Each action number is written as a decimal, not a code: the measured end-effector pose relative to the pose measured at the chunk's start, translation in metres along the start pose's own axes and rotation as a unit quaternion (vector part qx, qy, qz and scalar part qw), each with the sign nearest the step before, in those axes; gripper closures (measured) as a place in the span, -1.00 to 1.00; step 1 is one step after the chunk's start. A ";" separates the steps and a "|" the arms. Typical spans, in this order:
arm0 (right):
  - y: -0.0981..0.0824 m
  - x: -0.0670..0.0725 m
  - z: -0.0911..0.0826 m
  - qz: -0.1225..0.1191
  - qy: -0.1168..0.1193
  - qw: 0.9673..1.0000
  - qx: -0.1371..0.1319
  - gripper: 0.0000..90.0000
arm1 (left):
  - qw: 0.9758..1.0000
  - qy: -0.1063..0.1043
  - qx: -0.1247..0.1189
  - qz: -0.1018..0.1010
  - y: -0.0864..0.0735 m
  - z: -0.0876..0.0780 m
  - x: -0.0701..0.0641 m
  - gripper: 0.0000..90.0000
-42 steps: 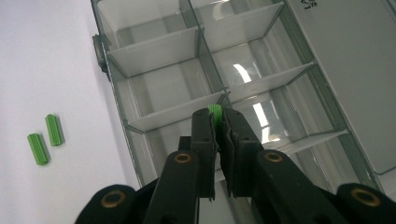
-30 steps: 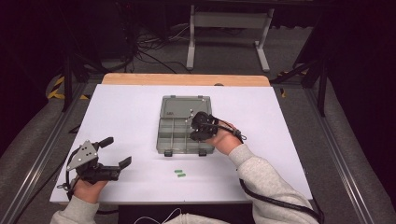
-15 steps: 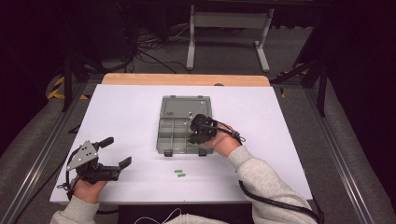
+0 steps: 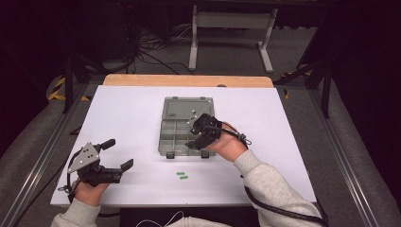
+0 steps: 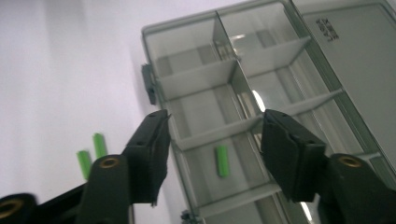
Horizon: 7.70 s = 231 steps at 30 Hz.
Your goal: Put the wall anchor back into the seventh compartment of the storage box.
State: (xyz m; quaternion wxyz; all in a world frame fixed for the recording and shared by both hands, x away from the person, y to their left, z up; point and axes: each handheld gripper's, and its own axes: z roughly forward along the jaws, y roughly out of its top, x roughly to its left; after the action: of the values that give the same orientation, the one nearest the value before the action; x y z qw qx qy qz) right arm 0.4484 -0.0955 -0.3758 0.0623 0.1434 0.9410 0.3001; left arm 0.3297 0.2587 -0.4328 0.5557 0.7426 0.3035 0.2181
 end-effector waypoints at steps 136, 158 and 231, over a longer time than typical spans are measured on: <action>0.005 0.062 0.039 -0.082 0.063 0.992 0.075 0.86 | 1.000 0.000 0.002 0.001 0.000 -0.001 -0.001 -0.94; 0.014 0.027 0.003 -0.064 0.022 0.997 0.044 0.86 | 1.000 0.001 0.000 0.001 0.000 0.000 0.000 -0.94; 0.002 -0.012 0.014 -0.011 -0.009 0.998 0.055 0.23 | 1.000 0.001 0.001 0.001 0.000 0.000 0.000 -0.94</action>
State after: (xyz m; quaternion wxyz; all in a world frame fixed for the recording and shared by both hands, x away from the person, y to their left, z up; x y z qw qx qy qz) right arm 0.4630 -0.0900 -0.3857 0.0659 0.1394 0.9570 0.2456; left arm 0.3292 0.2588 -0.4328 0.5543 0.7433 0.3036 0.2192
